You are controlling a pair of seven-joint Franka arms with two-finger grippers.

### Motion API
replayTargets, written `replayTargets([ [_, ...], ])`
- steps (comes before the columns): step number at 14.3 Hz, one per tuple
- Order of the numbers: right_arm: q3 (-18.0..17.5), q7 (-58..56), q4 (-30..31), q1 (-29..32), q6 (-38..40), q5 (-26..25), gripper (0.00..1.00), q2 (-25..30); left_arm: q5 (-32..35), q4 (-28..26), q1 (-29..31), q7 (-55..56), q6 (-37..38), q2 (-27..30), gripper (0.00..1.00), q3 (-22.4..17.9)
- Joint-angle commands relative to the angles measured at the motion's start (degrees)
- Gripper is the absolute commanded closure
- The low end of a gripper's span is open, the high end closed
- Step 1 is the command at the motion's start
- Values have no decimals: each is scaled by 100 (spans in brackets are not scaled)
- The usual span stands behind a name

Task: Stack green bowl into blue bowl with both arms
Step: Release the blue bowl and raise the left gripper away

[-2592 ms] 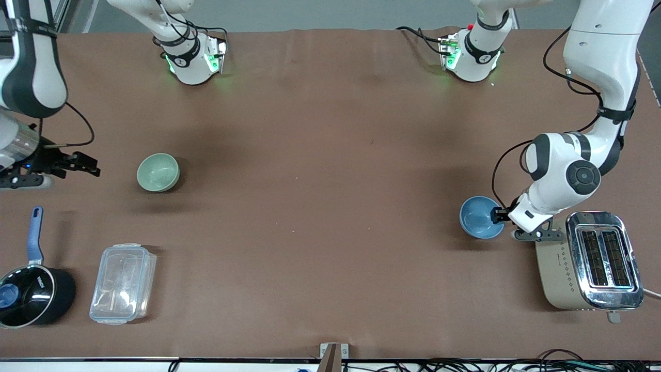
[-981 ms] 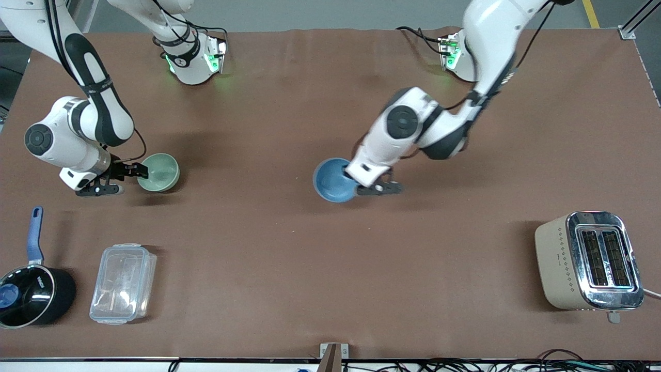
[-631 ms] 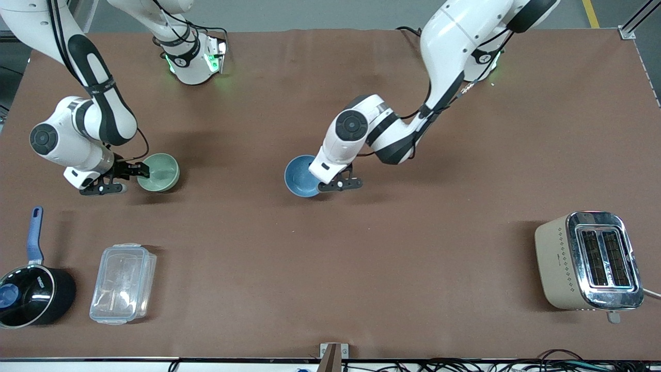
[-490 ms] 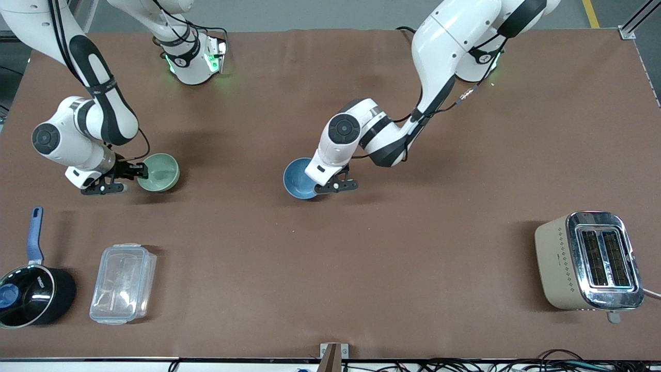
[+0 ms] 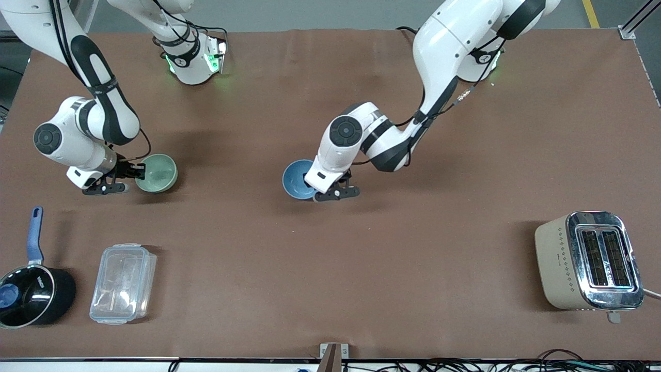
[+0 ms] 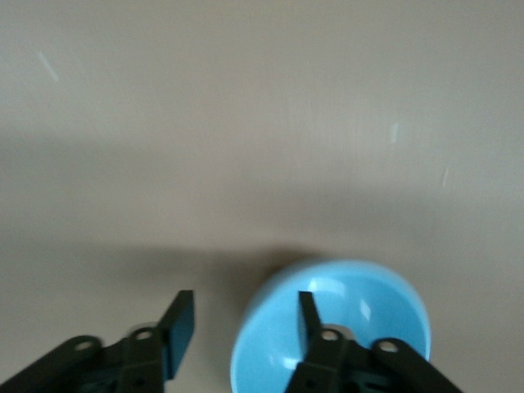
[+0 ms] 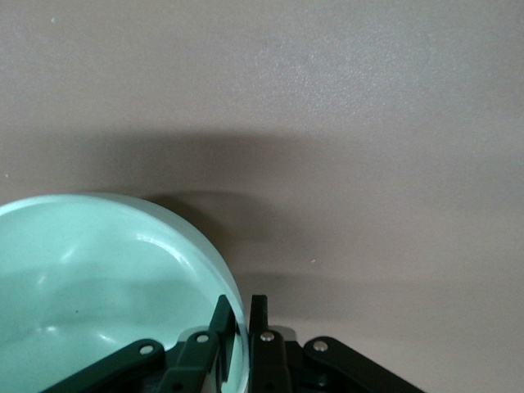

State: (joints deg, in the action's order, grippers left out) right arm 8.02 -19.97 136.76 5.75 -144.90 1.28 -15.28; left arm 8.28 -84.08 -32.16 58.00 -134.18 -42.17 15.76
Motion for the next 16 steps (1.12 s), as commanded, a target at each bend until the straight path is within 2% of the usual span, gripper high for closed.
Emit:
replayTargets([
  [1,7,2,79,-30,-47,22,85,104,472,-127,428,-550,846,945,0,-161],
  [3,7,37,1,-48,-29,22,88,139,446,-127,981,-1069,1663,1578,0,-126],
  [5,7,133,-70,-83,23,22,100,166,420,-127,1465,-1762,2385,2097,0,-108],
  [8,-2,274,-254,-118,312,22,100,192,402,-127,2071,-2635,2984,2730,0,-108],
  [14,-2,1291,-1377,-680,2138,57,100,280,-133,-127,2995,-4074,3547,3390,0,-126],
  [16,-2,1906,-1782,-1127,2684,327,100,271,-388,-170,3093,-4611,3723,3618,0,-362],
])
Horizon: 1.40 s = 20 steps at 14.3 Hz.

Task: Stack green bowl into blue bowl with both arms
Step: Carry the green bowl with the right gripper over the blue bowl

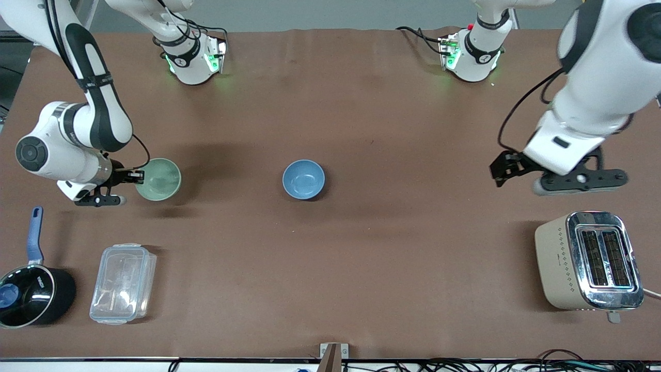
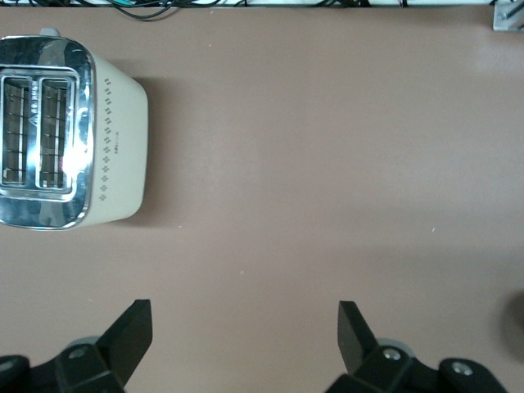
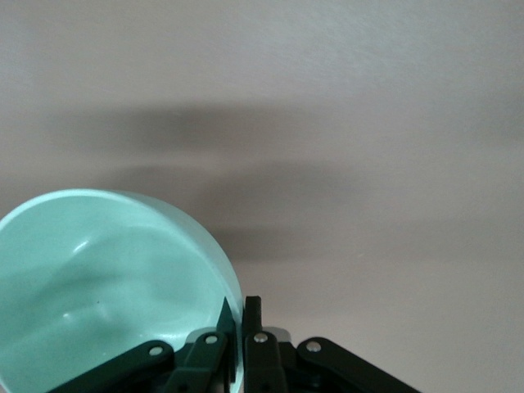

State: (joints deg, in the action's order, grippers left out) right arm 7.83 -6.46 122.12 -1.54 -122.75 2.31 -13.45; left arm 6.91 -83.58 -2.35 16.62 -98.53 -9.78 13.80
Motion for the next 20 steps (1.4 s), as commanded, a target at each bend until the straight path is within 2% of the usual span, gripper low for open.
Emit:
replayTargets([
  [1,17,924,-486,-669,636,426,100,88,-347,-264,51,-632,272,485,0,-429],
  [3,26,1653,-785,-1205,778,543,100,71,-620,-352,-45,-966,570,678,0,-799],
  [6,17,2463,-1110,-2040,779,682,99,53,-664,-799,-169,-1441,712,1117,0,-1186],
  [9,26,3061,-1295,-2788,700,1376,99,10,-717,-1186,-151,-1566,712,1417,0,-1205],
  [12,26,3125,-1349,-3325,508,1807,99,-157,-805,-1398,-169,-1566,686,1611,0,-1196],
  [15,26,3125,-1314,-3581,147,1861,99,-420,-805,-1608,-134,-1566,686,1760,0,-1144],
  [20,26,3116,-1112,-3800,-538,1861,99,-746,-753,-1521,-116,-1548,651,1760,0,-1152],
])
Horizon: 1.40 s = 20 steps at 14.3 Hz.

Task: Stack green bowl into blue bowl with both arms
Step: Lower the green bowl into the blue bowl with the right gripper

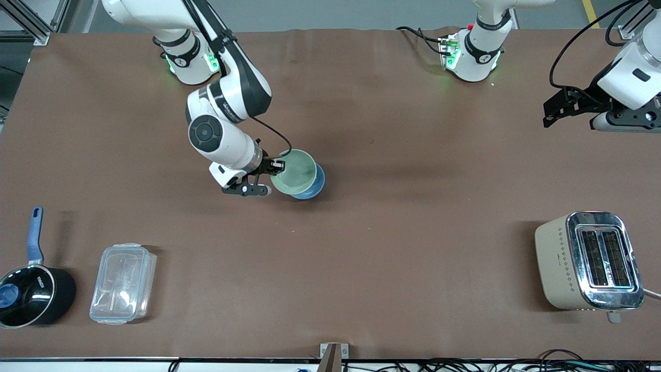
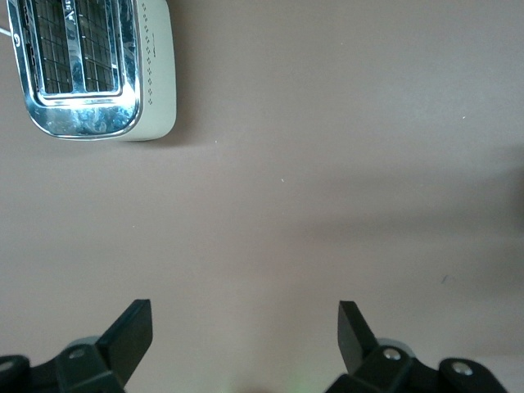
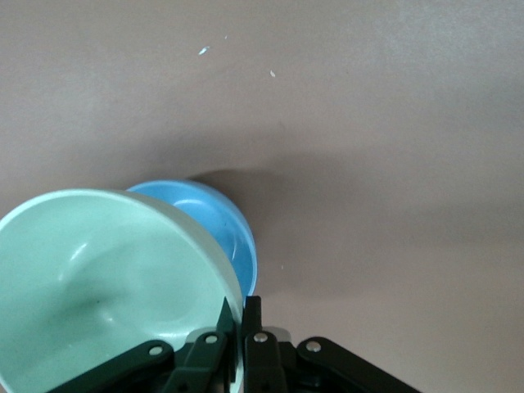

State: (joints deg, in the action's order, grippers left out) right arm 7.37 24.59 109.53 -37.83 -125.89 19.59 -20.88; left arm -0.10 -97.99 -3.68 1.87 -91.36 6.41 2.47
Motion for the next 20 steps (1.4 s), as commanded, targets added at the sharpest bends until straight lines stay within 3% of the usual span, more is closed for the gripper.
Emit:
replayTargets([
  [1,71,2,191,-181,-373,133,99,-73,-43,-71,17,-46,-66,141,0,-19],
  [17,71,-7,333,-445,-832,133,95,-390,-26,-53,96,-2,-216,62,0,-54],
  [18,71,-16,333,-427,-814,133,85,-390,-26,-45,96,-11,-216,62,0,-63],
  [19,71,-25,341,-427,-796,124,69,-382,-26,-45,96,-11,-198,71,0,-63],
  [20,71,-25,359,-427,-796,124,37,-381,-26,-36,104,-28,-190,80,0,-63],
])
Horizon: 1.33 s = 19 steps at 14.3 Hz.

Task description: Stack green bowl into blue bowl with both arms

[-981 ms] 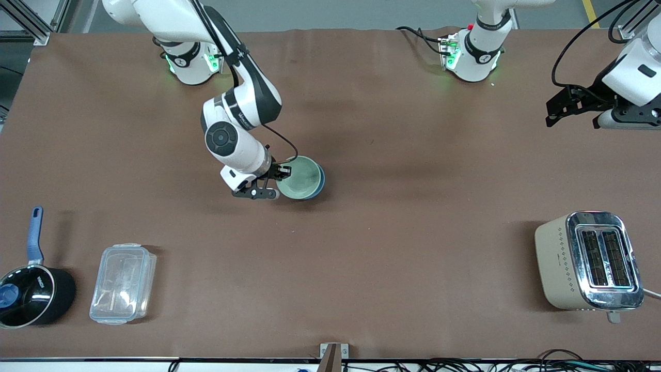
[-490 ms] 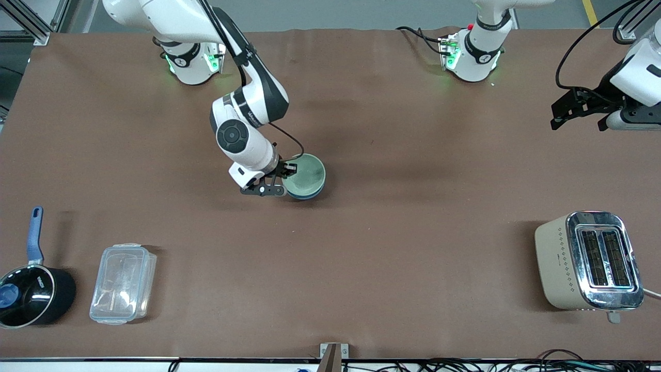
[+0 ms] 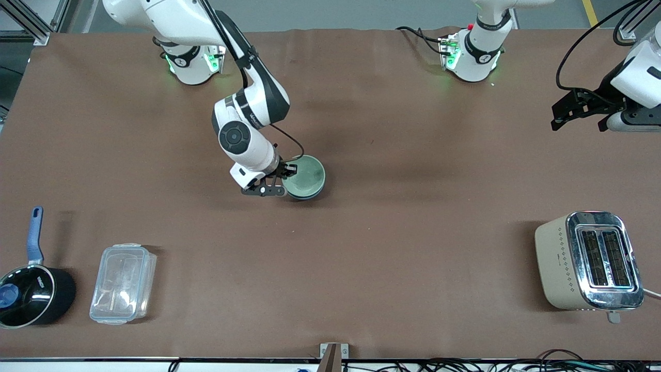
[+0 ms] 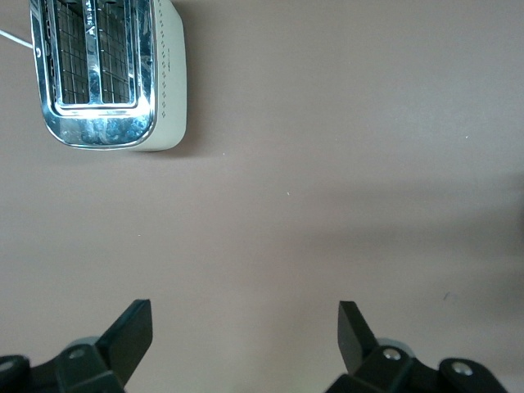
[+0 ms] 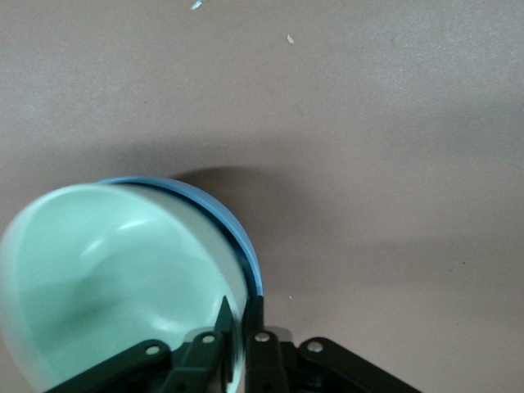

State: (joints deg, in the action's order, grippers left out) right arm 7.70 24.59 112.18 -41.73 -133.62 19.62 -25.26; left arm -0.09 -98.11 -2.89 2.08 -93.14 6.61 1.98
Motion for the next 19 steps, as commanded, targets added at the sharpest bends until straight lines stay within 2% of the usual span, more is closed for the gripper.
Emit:
replayTargets([
  [1,39,-24,120,-37,-24,121,15,56,-26,-24,26,-50,-11,77,0,-13],
  [2,48,-24,120,-28,2,121,5,82,-26,-24,17,-50,-11,95,0,-13],
  [5,91,-33,120,60,203,121,1,240,-26,-24,17,-50,41,104,0,-13],
  [7,118,-103,112,348,388,51,0,520,-26,-24,17,-50,59,121,0,-13],
  [9,232,-225,59,787,433,42,0,819,-26,-24,17,-41,103,112,0,-4],
  [12,241,-1138,32,1683,494,42,0,1267,-26,-15,8,-41,103,112,0,4],
  [14,276,-1779,24,2368,940,-28,0,1610,-26,-6,8,-50,112,112,0,4],
  [16,267,-2368,24,3036,1249,-482,0,1935,-26,2,8,-59,112,121,0,4],
  [19,267,-2608,32,3600,1496,-1413,0,2261,-26,46,8,-76,121,112,0,13],
])
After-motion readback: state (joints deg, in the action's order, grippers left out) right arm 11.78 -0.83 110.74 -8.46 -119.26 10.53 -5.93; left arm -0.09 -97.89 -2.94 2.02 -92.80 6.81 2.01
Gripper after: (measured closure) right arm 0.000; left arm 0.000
